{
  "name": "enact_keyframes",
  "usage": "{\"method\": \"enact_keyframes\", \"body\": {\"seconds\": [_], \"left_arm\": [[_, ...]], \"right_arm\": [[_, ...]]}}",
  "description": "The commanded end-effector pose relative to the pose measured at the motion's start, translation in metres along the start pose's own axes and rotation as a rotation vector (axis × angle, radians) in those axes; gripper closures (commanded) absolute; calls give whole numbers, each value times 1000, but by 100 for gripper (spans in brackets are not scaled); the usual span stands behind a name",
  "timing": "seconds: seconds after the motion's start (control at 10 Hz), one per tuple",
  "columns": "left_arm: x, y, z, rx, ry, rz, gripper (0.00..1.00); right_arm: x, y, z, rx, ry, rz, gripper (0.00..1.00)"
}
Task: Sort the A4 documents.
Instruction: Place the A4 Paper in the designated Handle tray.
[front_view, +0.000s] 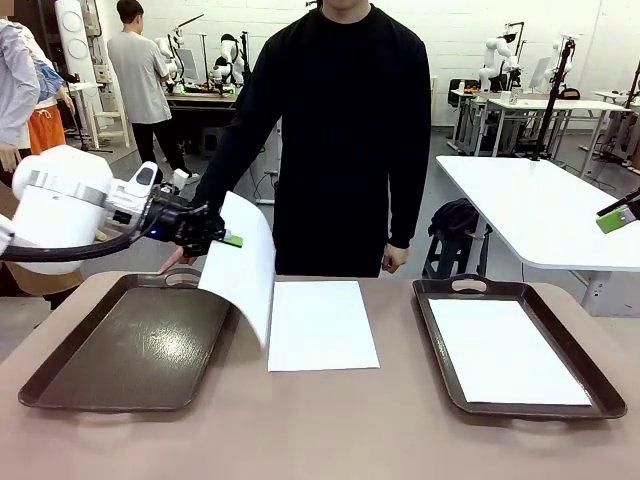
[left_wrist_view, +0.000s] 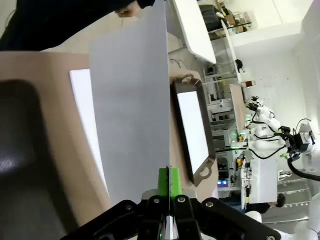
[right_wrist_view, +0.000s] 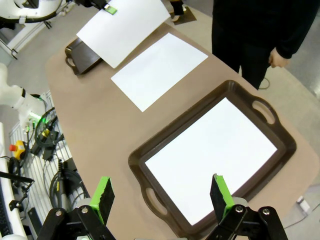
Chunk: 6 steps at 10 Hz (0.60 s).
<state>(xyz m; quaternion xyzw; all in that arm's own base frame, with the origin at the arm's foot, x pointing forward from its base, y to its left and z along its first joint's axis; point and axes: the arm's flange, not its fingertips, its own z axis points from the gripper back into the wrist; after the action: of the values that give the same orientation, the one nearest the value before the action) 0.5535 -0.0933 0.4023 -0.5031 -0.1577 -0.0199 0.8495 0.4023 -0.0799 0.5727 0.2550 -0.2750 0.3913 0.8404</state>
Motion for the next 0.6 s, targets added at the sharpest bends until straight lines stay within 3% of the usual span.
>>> {"method": "enact_keyframes", "body": {"seconds": [0.0,0.3,0.5], "left_arm": [[-24,13,14,61,58,7,99],[-29,35,65,109,80,41,99],[-17,60,85,244,118,3,99]], "right_arm": [[0,0,-1,-2,0,0,0],[0,0,-1,-2,0,0,0],[0,0,-1,-2,0,0,0]]}}
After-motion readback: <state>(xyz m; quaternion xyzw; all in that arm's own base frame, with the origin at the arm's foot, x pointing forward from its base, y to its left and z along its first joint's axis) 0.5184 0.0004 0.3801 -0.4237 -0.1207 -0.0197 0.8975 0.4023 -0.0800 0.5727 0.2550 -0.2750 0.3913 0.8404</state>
